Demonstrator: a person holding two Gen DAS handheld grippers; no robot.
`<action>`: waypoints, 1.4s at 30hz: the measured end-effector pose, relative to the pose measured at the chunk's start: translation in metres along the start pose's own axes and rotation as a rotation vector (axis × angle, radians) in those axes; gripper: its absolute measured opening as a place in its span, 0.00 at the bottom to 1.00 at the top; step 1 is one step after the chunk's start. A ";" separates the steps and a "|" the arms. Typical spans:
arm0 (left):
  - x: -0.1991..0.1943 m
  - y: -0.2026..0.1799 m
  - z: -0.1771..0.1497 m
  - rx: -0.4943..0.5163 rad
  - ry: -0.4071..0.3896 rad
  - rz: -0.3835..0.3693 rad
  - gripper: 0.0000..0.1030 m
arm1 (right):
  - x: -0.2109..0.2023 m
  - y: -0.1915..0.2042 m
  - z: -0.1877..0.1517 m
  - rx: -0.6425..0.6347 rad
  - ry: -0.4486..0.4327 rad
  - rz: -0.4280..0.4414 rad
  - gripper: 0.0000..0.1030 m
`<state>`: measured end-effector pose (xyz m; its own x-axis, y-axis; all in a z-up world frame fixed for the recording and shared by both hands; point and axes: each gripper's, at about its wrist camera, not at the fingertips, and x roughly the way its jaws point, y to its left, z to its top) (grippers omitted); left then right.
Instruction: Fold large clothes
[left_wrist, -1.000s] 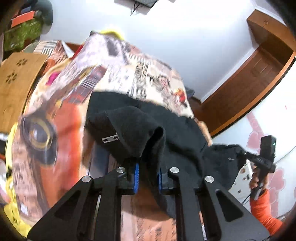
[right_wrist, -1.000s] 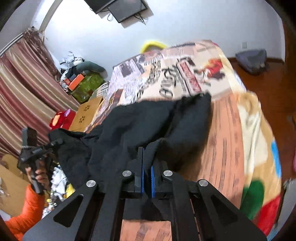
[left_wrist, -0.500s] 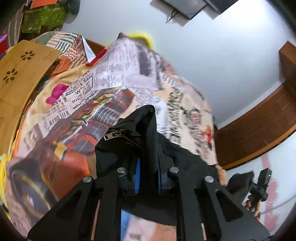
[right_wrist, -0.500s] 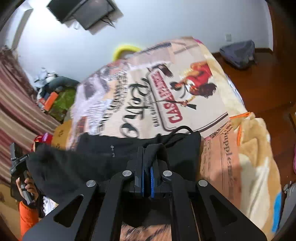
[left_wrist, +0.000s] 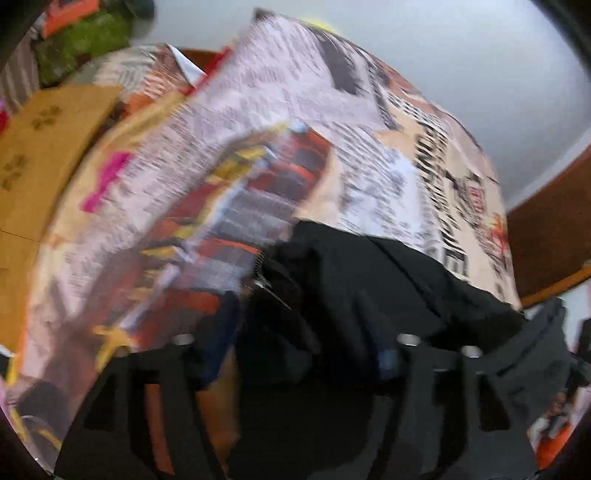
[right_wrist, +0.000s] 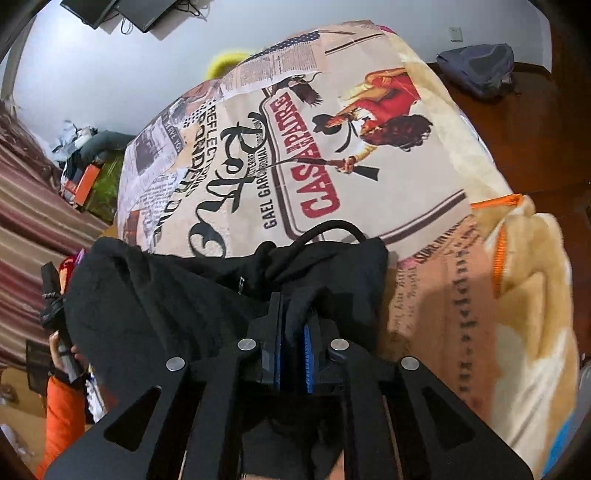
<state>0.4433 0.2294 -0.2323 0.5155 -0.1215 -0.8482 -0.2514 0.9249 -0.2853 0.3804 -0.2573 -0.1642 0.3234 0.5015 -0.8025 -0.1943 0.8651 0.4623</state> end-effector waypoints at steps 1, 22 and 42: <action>-0.007 0.001 0.000 0.002 -0.018 0.019 0.71 | -0.008 0.000 0.000 0.000 -0.001 0.007 0.09; -0.107 -0.104 -0.084 0.350 -0.125 0.021 0.80 | -0.071 0.022 -0.024 0.026 -0.012 -0.107 0.14; -0.010 -0.160 -0.092 0.342 -0.038 0.022 0.91 | -0.032 0.129 -0.047 -0.290 -0.195 -0.162 0.48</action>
<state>0.4031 0.0491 -0.2195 0.5448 -0.0926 -0.8334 0.0229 0.9952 -0.0956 0.3011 -0.1622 -0.0966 0.5359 0.3742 -0.7568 -0.3714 0.9095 0.1867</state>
